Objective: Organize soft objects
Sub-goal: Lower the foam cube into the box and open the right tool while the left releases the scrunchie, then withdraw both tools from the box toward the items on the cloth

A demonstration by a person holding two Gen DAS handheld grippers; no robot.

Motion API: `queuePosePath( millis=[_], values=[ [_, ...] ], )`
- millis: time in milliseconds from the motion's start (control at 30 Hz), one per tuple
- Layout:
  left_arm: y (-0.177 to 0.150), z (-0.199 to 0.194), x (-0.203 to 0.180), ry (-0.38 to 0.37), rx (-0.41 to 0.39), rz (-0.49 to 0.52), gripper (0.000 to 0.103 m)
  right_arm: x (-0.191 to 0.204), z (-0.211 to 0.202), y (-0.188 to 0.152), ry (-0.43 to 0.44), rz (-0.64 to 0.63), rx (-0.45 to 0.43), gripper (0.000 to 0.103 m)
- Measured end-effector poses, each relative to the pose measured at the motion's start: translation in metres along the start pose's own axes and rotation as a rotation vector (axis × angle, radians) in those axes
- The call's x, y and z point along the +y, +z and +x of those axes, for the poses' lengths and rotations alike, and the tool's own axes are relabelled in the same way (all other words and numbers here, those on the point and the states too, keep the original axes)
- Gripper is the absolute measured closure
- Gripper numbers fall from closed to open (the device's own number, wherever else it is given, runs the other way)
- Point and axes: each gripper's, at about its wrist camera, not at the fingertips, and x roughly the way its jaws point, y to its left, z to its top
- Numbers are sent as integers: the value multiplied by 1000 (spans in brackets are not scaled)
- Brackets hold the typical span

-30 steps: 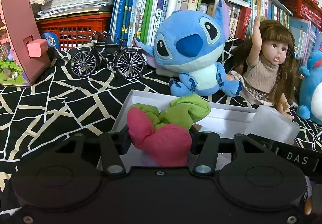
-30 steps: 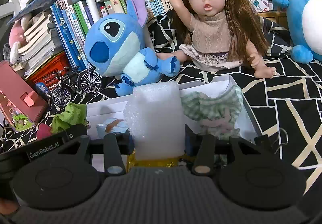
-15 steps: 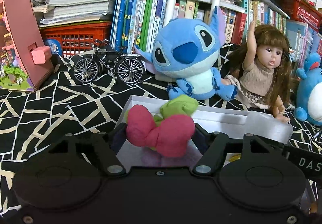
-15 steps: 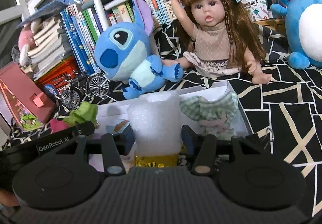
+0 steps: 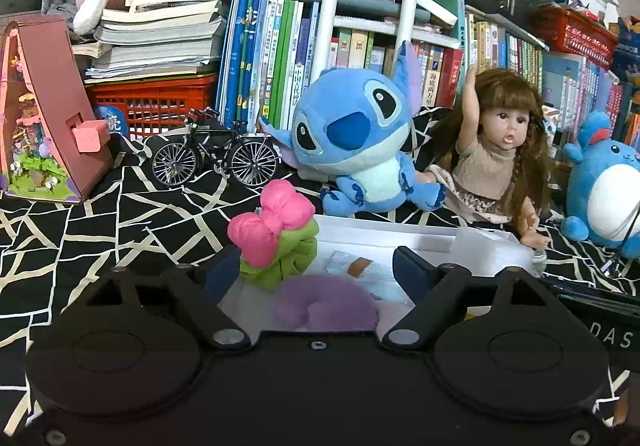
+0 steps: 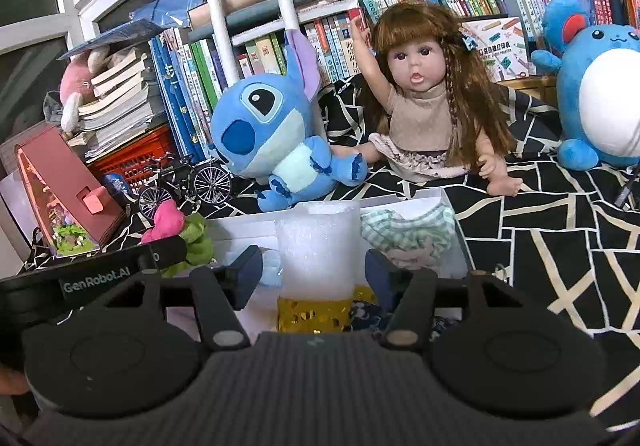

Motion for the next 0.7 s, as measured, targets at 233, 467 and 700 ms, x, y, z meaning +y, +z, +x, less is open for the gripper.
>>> queuePosePath(
  millis=[233,467,700],
  values=[
    [-1,-24,1,-25,-22,-3,17,2,-19,-5,12,-28,-21,30],
    [-5,-50,-1,-56,-52,13,15,9,-40,-10,39,-60,-47,27],
    [-12,-74,2,-84,-72,26,14,17,-61,-19,64,-98,-70,24]
  ],
)
